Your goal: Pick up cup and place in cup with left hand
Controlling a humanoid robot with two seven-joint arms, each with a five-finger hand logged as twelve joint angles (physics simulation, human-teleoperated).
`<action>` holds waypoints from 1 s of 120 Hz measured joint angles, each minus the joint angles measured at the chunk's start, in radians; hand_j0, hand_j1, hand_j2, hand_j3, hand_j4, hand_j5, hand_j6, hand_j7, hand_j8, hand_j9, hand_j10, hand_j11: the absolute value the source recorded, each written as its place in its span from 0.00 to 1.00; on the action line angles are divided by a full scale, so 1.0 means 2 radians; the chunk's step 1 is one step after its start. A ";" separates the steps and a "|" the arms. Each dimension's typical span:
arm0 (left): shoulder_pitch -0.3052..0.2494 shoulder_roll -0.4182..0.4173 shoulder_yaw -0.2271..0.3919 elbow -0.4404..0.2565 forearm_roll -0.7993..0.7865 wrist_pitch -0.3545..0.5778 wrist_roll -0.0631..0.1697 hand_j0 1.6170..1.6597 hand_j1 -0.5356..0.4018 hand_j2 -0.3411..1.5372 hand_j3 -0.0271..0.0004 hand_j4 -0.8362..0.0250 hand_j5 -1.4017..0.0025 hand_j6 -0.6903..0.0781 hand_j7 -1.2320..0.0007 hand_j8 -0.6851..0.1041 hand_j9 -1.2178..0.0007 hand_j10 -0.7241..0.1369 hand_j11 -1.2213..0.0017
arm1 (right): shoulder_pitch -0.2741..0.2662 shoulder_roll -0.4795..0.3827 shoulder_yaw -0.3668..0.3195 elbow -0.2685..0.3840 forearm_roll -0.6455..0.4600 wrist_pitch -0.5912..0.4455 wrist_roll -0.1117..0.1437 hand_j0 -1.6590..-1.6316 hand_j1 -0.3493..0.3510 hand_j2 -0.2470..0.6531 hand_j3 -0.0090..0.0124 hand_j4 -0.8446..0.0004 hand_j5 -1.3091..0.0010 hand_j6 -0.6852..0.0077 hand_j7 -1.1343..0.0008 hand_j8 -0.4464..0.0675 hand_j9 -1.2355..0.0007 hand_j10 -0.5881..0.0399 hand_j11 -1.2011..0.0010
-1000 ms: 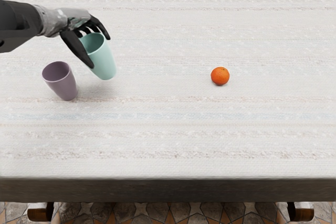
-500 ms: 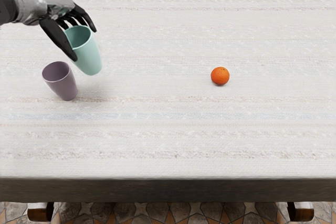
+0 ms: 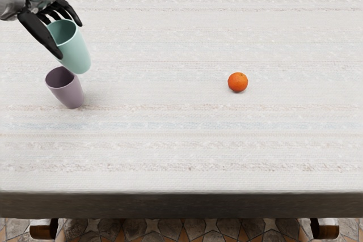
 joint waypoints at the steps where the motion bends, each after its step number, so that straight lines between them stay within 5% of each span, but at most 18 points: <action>1: 0.000 0.001 0.000 0.000 0.000 0.000 0.000 0.90 0.47 0.27 0.99 0.41 0.51 0.45 0.44 0.48 0.45 0.36 0.45 | 0.000 0.000 0.000 0.000 0.000 0.000 0.000 0.04 0.00 0.27 0.42 1.00 1.00 0.99 1.00 0.87 1.00 0.94 1.00; 50: 0.008 0.022 0.007 0.004 0.001 -0.002 0.000 0.89 0.49 0.26 0.99 0.40 0.51 0.44 0.44 0.48 0.45 0.35 0.45 | 0.000 0.000 0.000 0.000 0.000 0.000 0.000 0.04 0.00 0.27 0.42 1.00 1.00 0.99 1.00 0.87 1.00 0.94 1.00; 120: 0.033 0.011 0.008 0.064 0.003 -0.010 0.000 0.89 0.45 0.26 0.99 0.41 0.51 0.48 0.44 0.49 0.46 0.40 0.45 | 0.000 0.000 0.000 0.000 0.000 0.000 0.000 0.04 0.00 0.27 0.42 1.00 1.00 0.99 1.00 0.87 1.00 0.94 1.00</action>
